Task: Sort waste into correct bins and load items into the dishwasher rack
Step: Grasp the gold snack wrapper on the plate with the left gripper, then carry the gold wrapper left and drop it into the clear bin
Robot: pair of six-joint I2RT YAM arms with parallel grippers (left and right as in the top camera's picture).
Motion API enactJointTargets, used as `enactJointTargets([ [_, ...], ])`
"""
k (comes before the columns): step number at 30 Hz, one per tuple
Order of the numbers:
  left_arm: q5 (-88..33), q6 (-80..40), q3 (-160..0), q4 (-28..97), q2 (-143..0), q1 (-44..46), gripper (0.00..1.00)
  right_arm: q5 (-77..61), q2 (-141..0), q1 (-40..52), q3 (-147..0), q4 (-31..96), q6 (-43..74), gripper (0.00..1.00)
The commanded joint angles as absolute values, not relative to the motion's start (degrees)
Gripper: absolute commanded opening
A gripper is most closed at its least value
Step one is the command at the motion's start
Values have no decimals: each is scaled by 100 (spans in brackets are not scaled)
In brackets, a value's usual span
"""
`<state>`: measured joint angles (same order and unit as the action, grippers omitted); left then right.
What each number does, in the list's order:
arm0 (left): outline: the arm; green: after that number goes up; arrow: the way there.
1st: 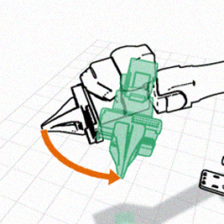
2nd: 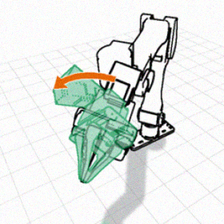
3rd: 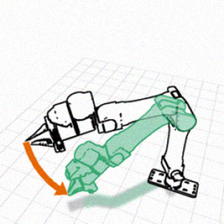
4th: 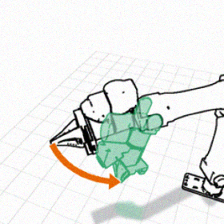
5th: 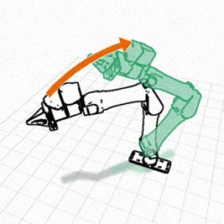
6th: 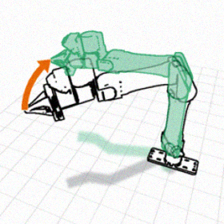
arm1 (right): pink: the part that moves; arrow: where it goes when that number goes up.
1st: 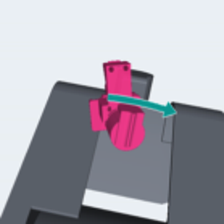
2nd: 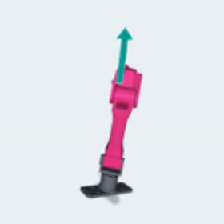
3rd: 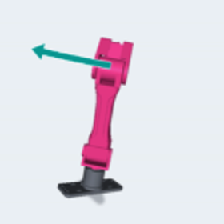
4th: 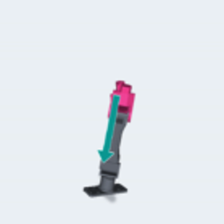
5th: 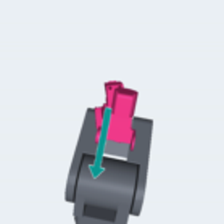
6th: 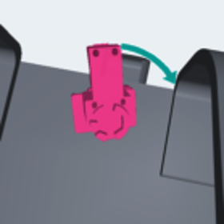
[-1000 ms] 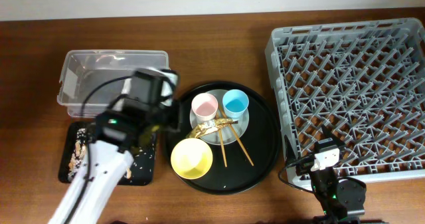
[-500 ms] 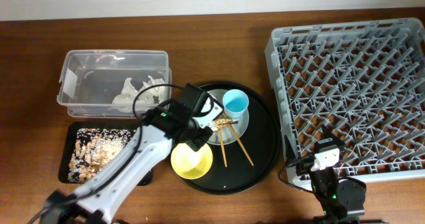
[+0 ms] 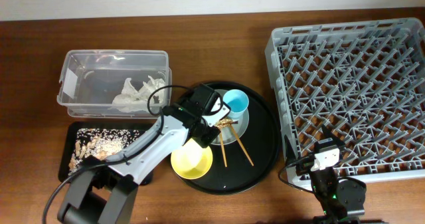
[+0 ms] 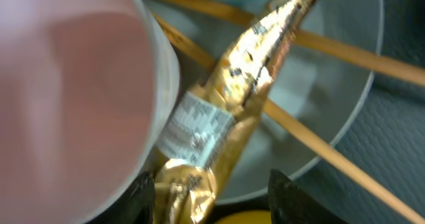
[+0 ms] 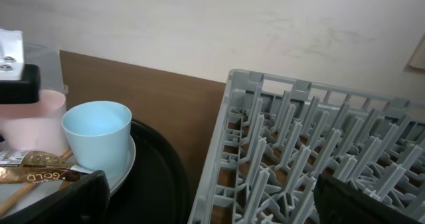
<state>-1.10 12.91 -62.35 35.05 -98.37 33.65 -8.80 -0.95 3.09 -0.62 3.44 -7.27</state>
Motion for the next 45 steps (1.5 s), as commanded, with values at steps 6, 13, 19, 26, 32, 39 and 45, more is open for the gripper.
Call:
enactJointTargets([
  [6, 150, 1380, -6195, 3234, -10241, 3387, 57, -847, -73, 338, -32, 370, -657, 99],
  [13, 141, 1380, -6195, 3212, -10381, 3389, 52, -845, -73, 336, -32, 370, -657, 99],
  [19, 128, 1378, -6202, 3216, -10335, 3387, 23, -845, -73, 338, -32, 370, -655, 99],
  [26, 130, 1378, -6235, 3216, -9579, 3387, 1, -845, -73, 338, -32, 370, -657, 99],
  [32, 130, 1378, -6239, 3367, -8442, 3380, 1, -845, -73, 338, -32, 370, -655, 99],
  [39, 587, -202, -6239, 2777, -7832, 2091, 7, -845, -73, 336, -32, 370, -657, 99],
  [45, 489, -1035, -6239, 2001, -8372, 449, 7, -845, -73, 338, -32, 370, -657, 99],
])
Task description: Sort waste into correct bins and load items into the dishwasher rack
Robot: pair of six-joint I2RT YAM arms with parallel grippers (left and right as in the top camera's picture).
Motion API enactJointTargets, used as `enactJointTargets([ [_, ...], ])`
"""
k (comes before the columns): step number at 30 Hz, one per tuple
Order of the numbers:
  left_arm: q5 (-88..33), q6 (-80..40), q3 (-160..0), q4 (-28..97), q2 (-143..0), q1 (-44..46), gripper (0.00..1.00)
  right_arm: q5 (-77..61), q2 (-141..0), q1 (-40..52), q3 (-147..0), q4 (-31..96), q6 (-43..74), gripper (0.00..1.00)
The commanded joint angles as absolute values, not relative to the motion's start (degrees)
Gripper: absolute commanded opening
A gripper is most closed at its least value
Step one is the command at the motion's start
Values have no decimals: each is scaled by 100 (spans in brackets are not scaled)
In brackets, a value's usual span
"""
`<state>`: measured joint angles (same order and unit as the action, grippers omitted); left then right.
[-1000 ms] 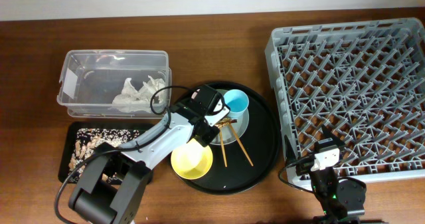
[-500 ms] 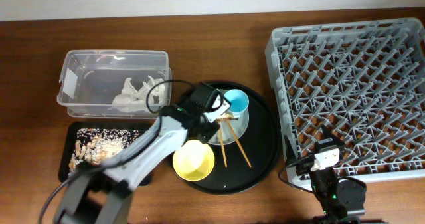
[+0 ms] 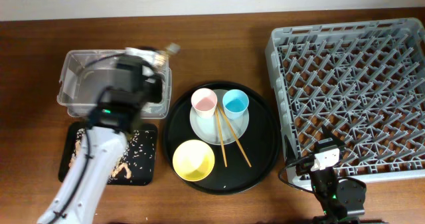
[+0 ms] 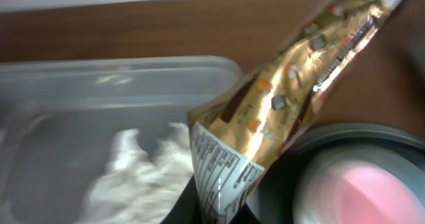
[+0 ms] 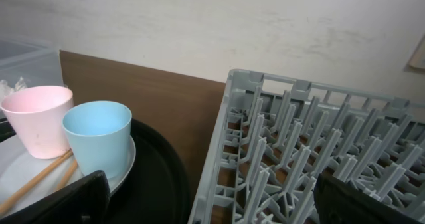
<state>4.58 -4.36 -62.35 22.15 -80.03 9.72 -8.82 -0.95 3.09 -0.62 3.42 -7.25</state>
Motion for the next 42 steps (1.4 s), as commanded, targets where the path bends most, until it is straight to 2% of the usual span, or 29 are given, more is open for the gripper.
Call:
enactJointTargets([
  [1, 473, -1059, -6239, 1887, -8567, 318, 7, -847, -73, 338, -32, 370, -657, 99],
  [3, 399, -1070, -6239, 1662, -8945, 193, 8, -845, -73, 338, -32, 370, -657, 99],
  [5, 386, -1068, -6239, 1367, -9288, 169, 14, -845, -73, 338, -32, 370, -657, 99],
  [6, 386, -1066, -6239, 1199, -9419, 169, 27, -845, -73, 338, -32, 370, -657, 99],
  [7, 388, -1063, -6239, 1052, -9487, 169, 34, -845, -73, 338, -32, 368, -657, 99],
  [10, 386, -1063, -6252, 642, -9435, 169, 34, -847, -73, 336, -32, 370, -655, 99],
  [11, 386, -1063, -6278, 622, -9369, 169, 38, -847, -73, 338, -32, 370, -657, 99],
  [14, 386, -1066, -6379, 921, -8930, 169, 41, -847, -73, 338, -32, 370, -657, 99],
  [17, 211, -1072, -6392, 1579, -8401, 176, 41, -845, -73, 338, -32, 370, -657, 99],
  [19, -674, -1315, -6392, 2362, -7876, 180, 34, -845, -73, 338, -32, 370, -657, 99],
  [23, -2056, -1507, -6392, 3820, -7269, 329, 31, -847, -73, 338, -32, 370, -657, 99],
  [27, -2169, -1673, -6386, 5186, -7113, 784, 31, -845, -73, 338, -32, 370, -657, 99],
  [30, -2169, -1673, -6355, 5415, -7113, 1184, 31, -847, -73, 338, -32, 370, -657, 99],
  [37, -2169, -1815, -6353, 5089, -7113, 1909, 31, -878, -73, 338, -32, 368, -655, 99],
  [42, -2169, -1992, -6353, 4840, -7113, 2126, 30, -1761, -73, 338, -32, 303, -652, 99],
])
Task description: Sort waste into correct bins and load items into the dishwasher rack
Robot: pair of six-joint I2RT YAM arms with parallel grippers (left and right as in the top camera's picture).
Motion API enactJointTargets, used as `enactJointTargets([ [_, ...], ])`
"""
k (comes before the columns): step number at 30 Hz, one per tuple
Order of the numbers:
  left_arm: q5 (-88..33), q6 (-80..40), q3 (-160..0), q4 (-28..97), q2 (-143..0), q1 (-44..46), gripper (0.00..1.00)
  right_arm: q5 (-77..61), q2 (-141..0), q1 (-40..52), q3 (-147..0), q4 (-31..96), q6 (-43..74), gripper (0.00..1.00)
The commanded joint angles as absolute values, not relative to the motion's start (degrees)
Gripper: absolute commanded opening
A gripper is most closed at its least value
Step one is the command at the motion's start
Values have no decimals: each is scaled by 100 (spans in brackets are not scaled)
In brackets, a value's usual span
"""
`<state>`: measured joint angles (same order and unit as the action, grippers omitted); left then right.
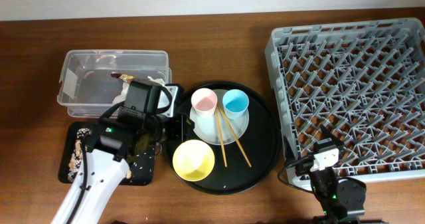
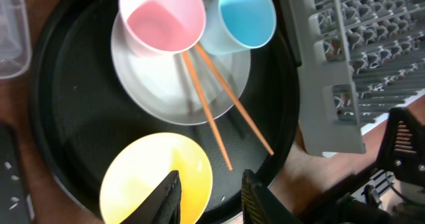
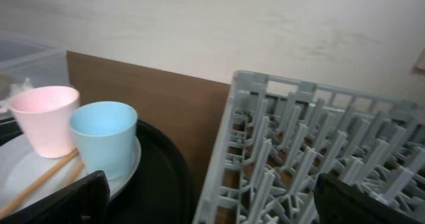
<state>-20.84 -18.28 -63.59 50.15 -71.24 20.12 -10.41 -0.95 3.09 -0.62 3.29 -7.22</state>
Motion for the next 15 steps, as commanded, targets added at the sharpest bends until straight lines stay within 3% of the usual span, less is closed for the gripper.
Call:
enactJointTargets([
  [1, -2169, -1994, -6353, 4768, -7113, 2128, 30, -1835, -73, 338, -32, 303, -652, 99],
  [7, -2143, -2139, -6353, 4818, -7111, 2126, 27, -2209, -73, 336, -360, 731, 478, 99],
  [15, -646, -2119, -6353, 6908, -7046, 2121, 25, -2152, -705, 338, -3603, 4399, 982, 99],
])
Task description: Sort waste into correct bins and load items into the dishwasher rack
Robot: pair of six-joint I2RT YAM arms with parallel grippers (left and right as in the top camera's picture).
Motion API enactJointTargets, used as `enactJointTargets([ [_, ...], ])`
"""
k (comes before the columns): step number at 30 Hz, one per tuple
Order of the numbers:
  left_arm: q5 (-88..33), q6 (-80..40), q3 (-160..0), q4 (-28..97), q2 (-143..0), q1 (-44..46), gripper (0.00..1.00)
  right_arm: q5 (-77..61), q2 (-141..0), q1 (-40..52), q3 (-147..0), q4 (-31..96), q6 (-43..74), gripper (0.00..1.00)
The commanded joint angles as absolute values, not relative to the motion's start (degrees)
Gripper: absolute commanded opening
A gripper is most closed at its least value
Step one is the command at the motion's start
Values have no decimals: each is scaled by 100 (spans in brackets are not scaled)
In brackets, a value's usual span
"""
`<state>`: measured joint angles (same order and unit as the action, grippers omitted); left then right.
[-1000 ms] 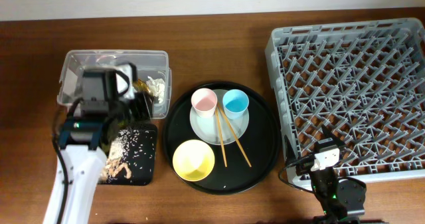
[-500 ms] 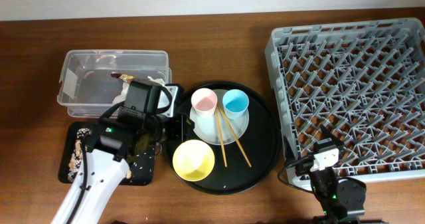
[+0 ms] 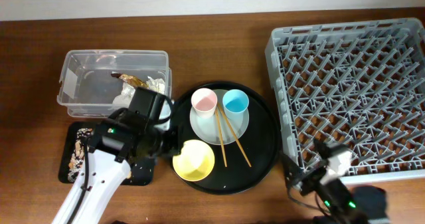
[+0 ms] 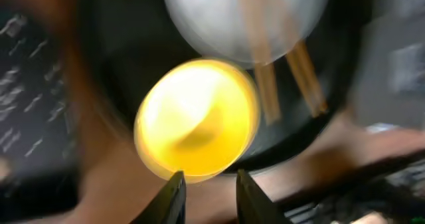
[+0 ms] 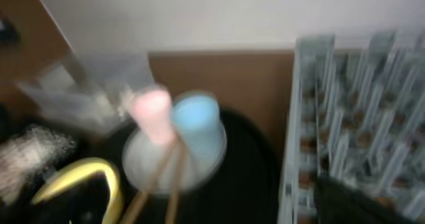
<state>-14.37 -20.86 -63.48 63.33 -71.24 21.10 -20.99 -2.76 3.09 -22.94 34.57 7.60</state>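
Note:
A black round tray (image 3: 265, 154) holds a white plate (image 3: 238, 125) with a pink cup (image 3: 204, 101), a blue cup (image 3: 235, 102) and chopsticks (image 3: 229, 141), plus a yellow bowl (image 3: 193, 160). My left gripper (image 3: 169, 144) is open at the bowl's left edge. In the blurred left wrist view the gripper (image 4: 207, 187) sits just below the bowl (image 4: 196, 121), with nothing between its fingers. A gold wrapper (image 3: 129, 80) lies in the clear bin (image 3: 72, 84). My right gripper (image 3: 302, 177) is open, low beside the grey dishwasher rack (image 3: 352, 84).
A crumpled tissue (image 3: 157, 84) lies in the clear bin. A black flat tray (image 3: 74, 159) with food scraps sits at the front left. The rack's wall (image 5: 295, 131) stands right of the round tray in the blurred right wrist view.
My left gripper has dropped closer to the yellow bowl's edge, still open. My right arm has shifted, and its view now looks down on the tray and is blurred.
My left gripper was around the gold wrapper on the plate. Then it held the wrapper over the clear bin. After that the wrapper lay in the bin and the gripper was open over the tray. It is now at the yellow bowl, and the right arm has moved.

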Motion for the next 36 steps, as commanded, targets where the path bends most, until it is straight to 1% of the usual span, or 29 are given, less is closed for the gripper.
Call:
enactJointTargets([
  [1, -657, -2119, -6351, 7105, -7037, 2123, 25, -2075, -961, 338, -4053, 4910, 943, 99],
  [4, -657, -2123, -6193, 7402, -7037, 2123, 25, -1992, -1815, 338, -5122, 6152, 928, 99],
  [8, -663, -2344, -5516, 6984, -7037, 2123, 25, -2241, -2777, 338, -5964, 7008, 932, 99],
  [12, -727, -2530, -4786, 6178, -7037, 2123, 25, -2495, -3146, 338, -6023, 7030, 930, 99],
  [17, -1028, -2738, -3983, 5087, -7037, 2123, 25, -2491, -3444, 338, -6014, 7120, 921, 99],
  [19, -1031, -2786, -3826, 4814, -7037, 2123, 25, -2508, -3544, 338, -5994, 7166, 644, 100],
  [23, -1020, -2777, -3898, 4735, -7004, 2121, 25, -2534, -3861, 338, -5990, 7404, 167, 90],
  [30, -1002, -2707, -4587, 4987, -6709, 2121, 26, -2530, -4847, 338, -5990, 7369, -30, 87],
  [31, -1002, -2644, -4722, 5078, -6641, 2121, 26, -2534, -5022, 338, -5990, 7367, -91, 82],
  [32, -987, -2602, -4847, 5170, -6580, 2121, 26, -2532, -5196, 338, -5990, 7369, -132, 73],
  [33, -934, -2602, -4971, 5264, -6519, 2121, 26, -2532, -5336, 340, -5990, 7367, -132, 67],
  [35, -919, -2445, -5159, 5347, -6405, 2121, 26, -2532, -5662, 416, -5990, 7330, -270, 63],
  [36, -917, -2311, -5277, 5371, -6333, 2121, 27, -2519, -5835, 513, -5990, 7297, -303, 59],
])
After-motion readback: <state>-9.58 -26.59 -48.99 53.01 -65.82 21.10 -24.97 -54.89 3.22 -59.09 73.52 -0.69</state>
